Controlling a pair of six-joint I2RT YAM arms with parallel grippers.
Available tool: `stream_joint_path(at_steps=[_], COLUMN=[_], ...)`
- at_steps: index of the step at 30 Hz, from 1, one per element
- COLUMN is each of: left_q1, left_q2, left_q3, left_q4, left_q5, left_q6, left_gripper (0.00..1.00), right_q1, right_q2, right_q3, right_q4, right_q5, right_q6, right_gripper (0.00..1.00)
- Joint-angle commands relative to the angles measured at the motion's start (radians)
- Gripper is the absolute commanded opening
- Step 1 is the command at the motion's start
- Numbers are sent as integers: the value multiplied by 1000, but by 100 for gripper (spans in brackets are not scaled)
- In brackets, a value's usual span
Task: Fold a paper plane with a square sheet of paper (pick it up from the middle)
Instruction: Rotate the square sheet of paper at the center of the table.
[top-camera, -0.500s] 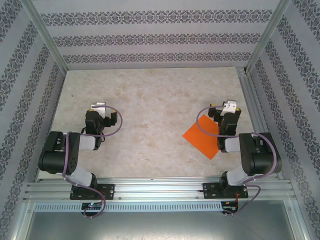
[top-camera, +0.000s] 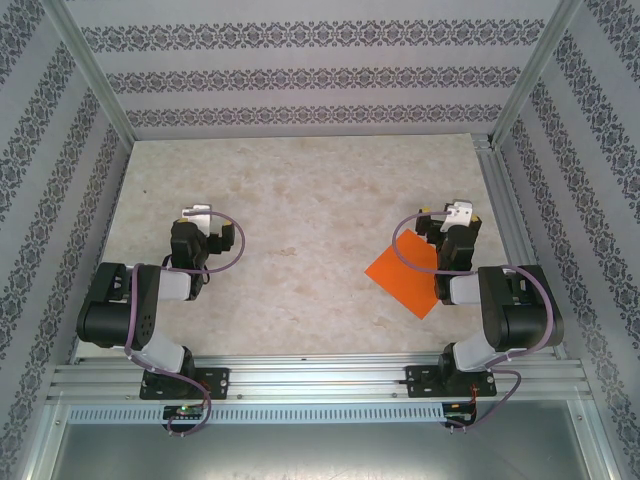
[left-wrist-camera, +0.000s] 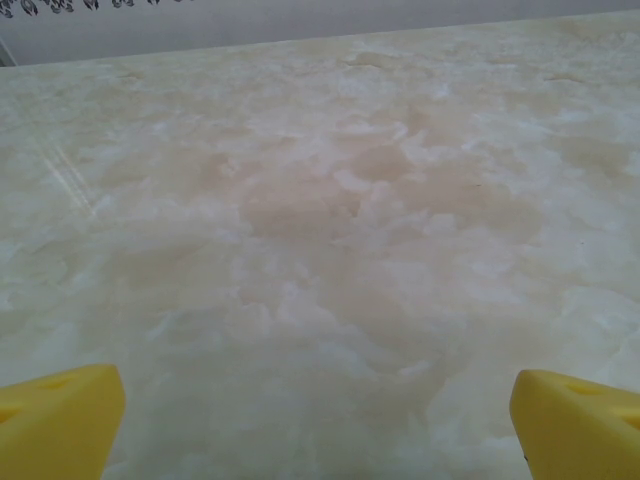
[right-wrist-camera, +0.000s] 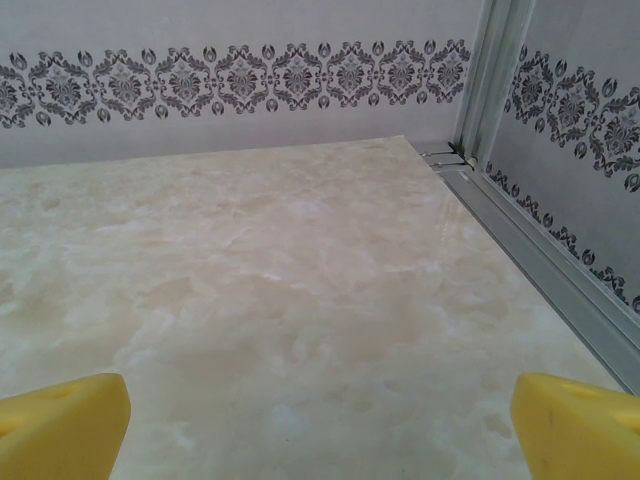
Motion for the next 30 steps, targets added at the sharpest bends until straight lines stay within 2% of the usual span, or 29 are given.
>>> stream_joint_path(at_steps=[1, 12, 15, 18, 19, 22, 24, 25, 26, 27, 29, 30], left_q1=[-10, -10, -10, -10, -9, -9, -9, -9, -9, -9, -9, -9], left_q2=[-3, -8, -65, -193, -236, -389, -485, -514, -535, -546, -555, -560], left_q3=[13, 8, 1, 22, 29, 22, 82, 124, 185, 240, 308, 324], left_q4=[52, 61, 28, -137, -182, -257, -439, -548, -689, -828, -1032, -1103], left_q5=[10, 8, -18, -27, -15, -20, -54, -83, -114, -152, -252, -247], left_q6=[13, 14, 3, -23, -27, -85, -162, -213, -274, -326, -484, -524], left_gripper=[100, 100, 100, 100, 100, 100, 100, 100, 100, 100, 100, 100], right_q1=[-8, -15, -9, 20, 33, 38, 39, 37, 29, 20, 13, 14], right_q2=[6, 5, -10, -88, -141, -319, -377, -389, -405, -420, -448, -455], right_q3=[6, 6, 6, 6, 41, 210, 350, 397, 447, 471, 437, 412], right_q4=[6, 12, 0, -74, -158, -735, -1068, -1173, -1288, -1343, -1320, -1301], right_q5=[-7, -20, -35, 13, 50, 50, 50, 38, -25, -144, -340, -427], right_q6=[16, 23, 10, -13, -9, 92, 263, 341, 423, 448, 517, 559], right_gripper=[98, 98, 98, 98, 98, 98, 98, 98, 98, 98, 98, 98])
